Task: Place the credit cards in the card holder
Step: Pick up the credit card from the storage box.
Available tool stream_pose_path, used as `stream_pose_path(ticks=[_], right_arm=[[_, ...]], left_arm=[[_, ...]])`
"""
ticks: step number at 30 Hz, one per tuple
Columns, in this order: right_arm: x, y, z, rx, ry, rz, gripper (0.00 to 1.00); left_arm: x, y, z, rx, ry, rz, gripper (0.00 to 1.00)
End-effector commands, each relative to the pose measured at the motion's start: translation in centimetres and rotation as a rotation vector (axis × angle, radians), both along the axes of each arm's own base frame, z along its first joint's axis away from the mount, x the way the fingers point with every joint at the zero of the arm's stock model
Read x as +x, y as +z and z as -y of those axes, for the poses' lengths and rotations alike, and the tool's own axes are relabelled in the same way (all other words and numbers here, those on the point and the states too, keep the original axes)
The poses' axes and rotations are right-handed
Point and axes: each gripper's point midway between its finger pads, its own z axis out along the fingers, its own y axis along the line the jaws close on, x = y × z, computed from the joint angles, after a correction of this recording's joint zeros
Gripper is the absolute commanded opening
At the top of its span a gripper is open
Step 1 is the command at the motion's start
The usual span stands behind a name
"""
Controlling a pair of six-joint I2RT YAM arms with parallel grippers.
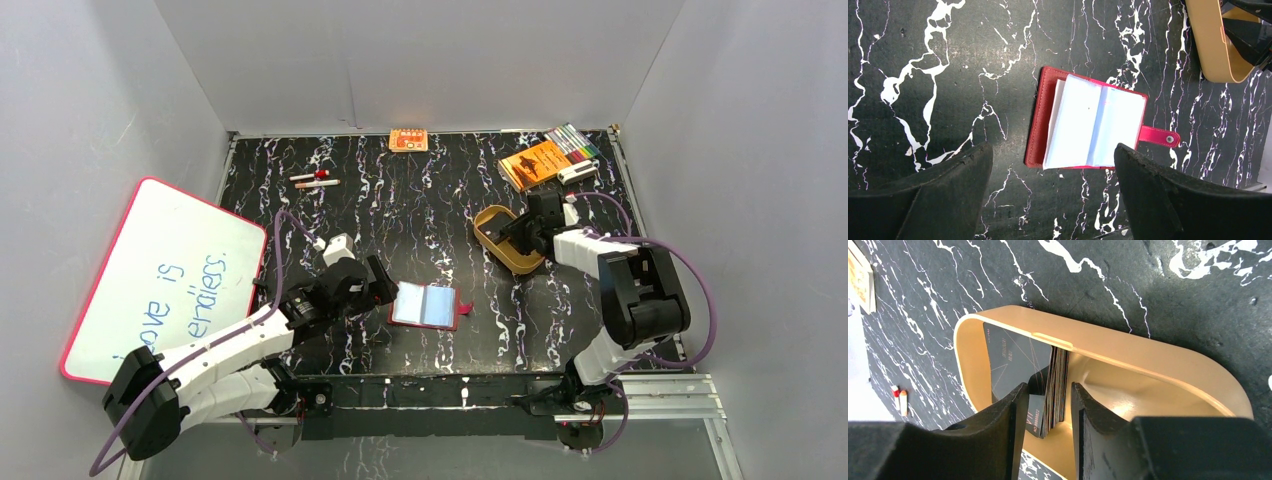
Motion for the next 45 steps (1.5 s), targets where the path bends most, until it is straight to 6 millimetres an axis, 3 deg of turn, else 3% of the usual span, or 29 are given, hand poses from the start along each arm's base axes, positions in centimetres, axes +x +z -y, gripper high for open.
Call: stream_pose_path(ticks=[1, 6, 13, 23, 33, 45], right_arm=[[0.3, 1.0, 0.8, -0.023, -0.01, 0.049, 0.42], [-0.1, 1.2, 1.2, -0.029, -0.013, 0.056, 0.38], [0.0, 1.6, 0.9, -0.018, 0.011, 0.065, 0.55], [0.8, 1.7, 0.3, -0.001, 0.033, 0.077, 0.56], [0.5, 0.9, 0.3, -0.007, 0.045, 0.054, 0.45], [-0.5, 1.6, 0.8, -0.021, 0.054, 0.085, 0.32]], left_arm=[[0.3, -0.1, -0.3, 0.007, 0.018, 0.009, 0.88], [0.2, -0.2, -0.3, 0.003, 0.016, 0.004, 0.87], [0.1, -0.2, -0.1, -0.005, 0.012, 0.002, 0.87], [0.1, -0.2, -0.4, -0.004, 0.017, 0.006, 0.87], [0.1, -0.2, -0.4, -0.003, 0.018, 0.008, 0.87], [0.0, -0.3, -0.3, -0.004, 0.011, 0.003, 0.87]])
